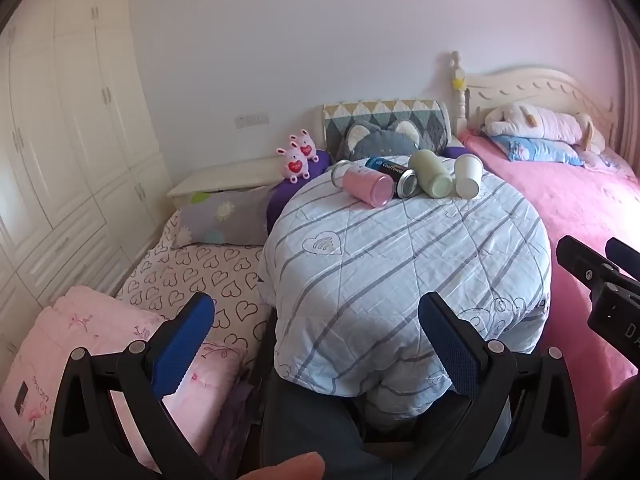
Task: Flip cup upright
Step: 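Move the right tool toward the pink-wrapped glass jar lying on its side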
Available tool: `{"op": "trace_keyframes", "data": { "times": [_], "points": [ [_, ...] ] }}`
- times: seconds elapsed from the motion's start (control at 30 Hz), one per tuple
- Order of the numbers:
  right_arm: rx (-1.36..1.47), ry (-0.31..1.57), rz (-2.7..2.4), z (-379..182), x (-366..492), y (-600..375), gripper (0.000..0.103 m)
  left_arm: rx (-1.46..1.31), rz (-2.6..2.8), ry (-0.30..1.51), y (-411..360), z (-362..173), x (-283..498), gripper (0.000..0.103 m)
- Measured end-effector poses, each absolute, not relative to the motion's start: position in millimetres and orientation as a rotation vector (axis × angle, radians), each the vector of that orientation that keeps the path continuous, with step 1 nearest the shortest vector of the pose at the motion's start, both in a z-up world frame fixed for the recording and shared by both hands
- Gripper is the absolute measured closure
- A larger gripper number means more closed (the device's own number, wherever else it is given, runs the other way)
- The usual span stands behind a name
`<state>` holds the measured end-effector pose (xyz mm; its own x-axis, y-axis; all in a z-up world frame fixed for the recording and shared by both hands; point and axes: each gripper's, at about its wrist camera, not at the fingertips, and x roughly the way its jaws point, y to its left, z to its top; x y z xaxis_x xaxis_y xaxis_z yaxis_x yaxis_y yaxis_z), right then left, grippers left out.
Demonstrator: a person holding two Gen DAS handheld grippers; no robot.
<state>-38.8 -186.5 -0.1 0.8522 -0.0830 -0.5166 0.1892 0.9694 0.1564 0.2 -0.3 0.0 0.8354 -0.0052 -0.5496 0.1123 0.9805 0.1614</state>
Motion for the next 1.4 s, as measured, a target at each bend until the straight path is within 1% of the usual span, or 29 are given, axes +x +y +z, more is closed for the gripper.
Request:
{"op": "trace_keyframes", "data": {
  "times": [0.43,0.57,0.6,0.77,1.1,1.4],
  "points": [
    [0.211,0.545,-0.132,0.5,-44.2,-192.6,0.018,0.183,-0.059,0.586,1.1,-0.7,0.6,0.000],
    [0.202,0.565,-0.135,-8.4,-36.2,-185.8,0.018,0.186,-0.058,0.586,0.0,1.0,0.4,0.000],
    [0.200,0.570,-0.136,-8.7,-33.6,-186.1,0.018,0.187,-0.057,0.586,-0.4,-9.0,1.1,0.000],
    [0.197,0.585,-0.131,-12.8,-26.8,-186.2,0.018,0.188,-0.056,0.586,0.5,-16.3,3.9,0.000],
    [0.136,0.625,-0.094,-18.6,23.2,-175.8,0.018,0.186,-0.021,0.628,6.2,-24.5,59.0,0.000],
    [0.078,0.694,-0.049,-33.1,98.5,-164.4,0.018,0.192,0.032,0.686,18.9,-43.9,137.0,0.000]
  ]
}}
